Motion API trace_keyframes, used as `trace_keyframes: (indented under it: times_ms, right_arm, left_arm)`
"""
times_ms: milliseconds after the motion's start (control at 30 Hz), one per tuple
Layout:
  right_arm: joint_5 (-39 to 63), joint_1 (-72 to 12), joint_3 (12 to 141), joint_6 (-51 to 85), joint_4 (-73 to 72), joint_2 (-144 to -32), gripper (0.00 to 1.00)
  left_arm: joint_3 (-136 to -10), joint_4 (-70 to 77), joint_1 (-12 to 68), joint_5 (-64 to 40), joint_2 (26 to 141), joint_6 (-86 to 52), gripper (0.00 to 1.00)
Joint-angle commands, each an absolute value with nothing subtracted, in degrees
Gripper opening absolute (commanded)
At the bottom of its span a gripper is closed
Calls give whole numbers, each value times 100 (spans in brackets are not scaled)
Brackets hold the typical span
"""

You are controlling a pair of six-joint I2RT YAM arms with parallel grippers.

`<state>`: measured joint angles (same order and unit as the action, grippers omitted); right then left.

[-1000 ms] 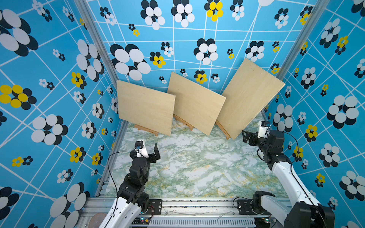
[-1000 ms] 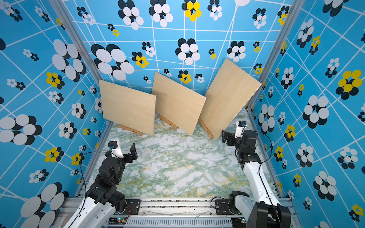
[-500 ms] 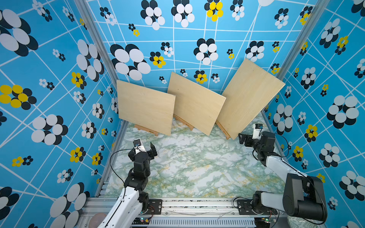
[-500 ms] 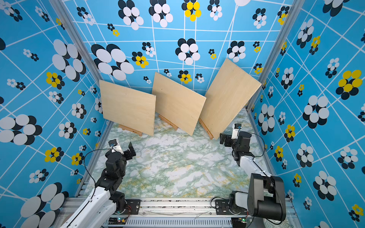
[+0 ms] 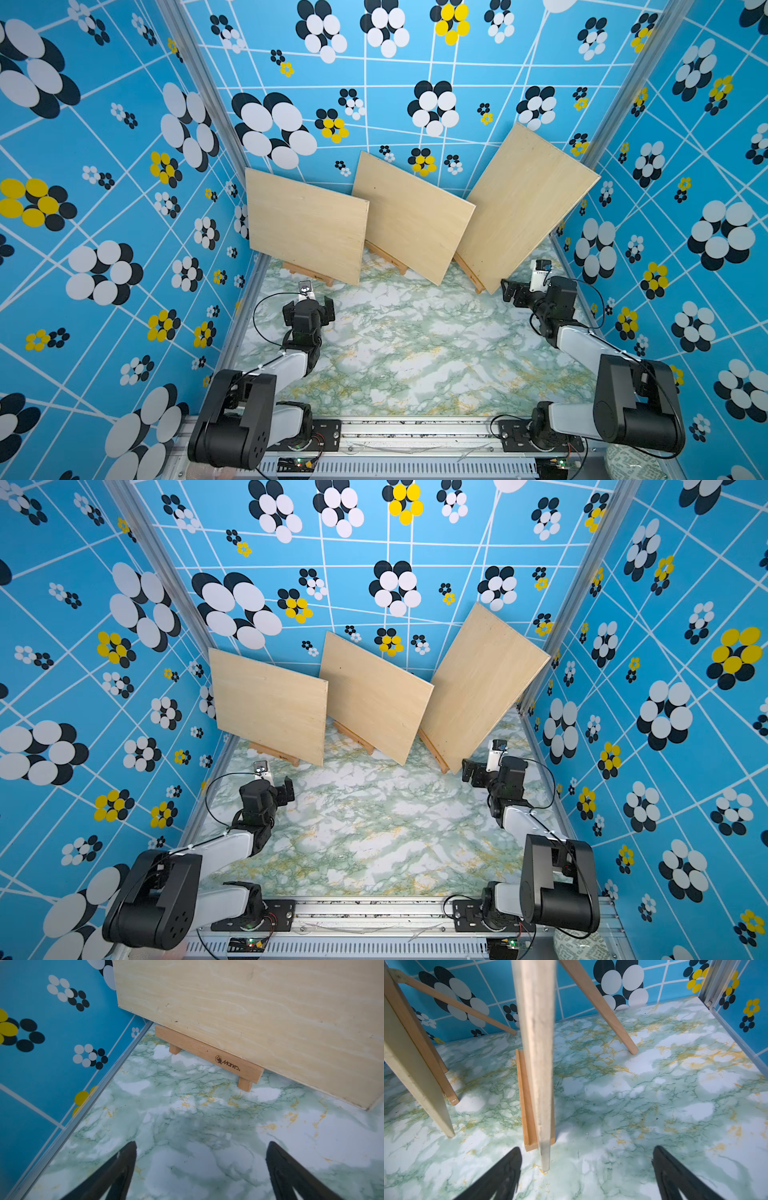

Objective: Assemble the easel
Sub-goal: Reset both arms

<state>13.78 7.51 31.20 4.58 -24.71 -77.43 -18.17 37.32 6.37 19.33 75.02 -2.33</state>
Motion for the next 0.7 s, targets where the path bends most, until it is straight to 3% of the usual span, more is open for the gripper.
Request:
trace_keyframes:
  times_ms: [0,433,667]
  right_arm:
    - [1378,694,3084,287,-2500,-7734,99]
    - [1363,699,3215,180,-2419,-7822,99]
    - [1363,695,3129,163,-2565,-7865,100]
  left_arm:
    - [-2113,4361,595,1600,7777,29,99]
    - [-1840,6029,495,994,8905,136,99]
    - [-1758,6136,505,932,8886,156,99]
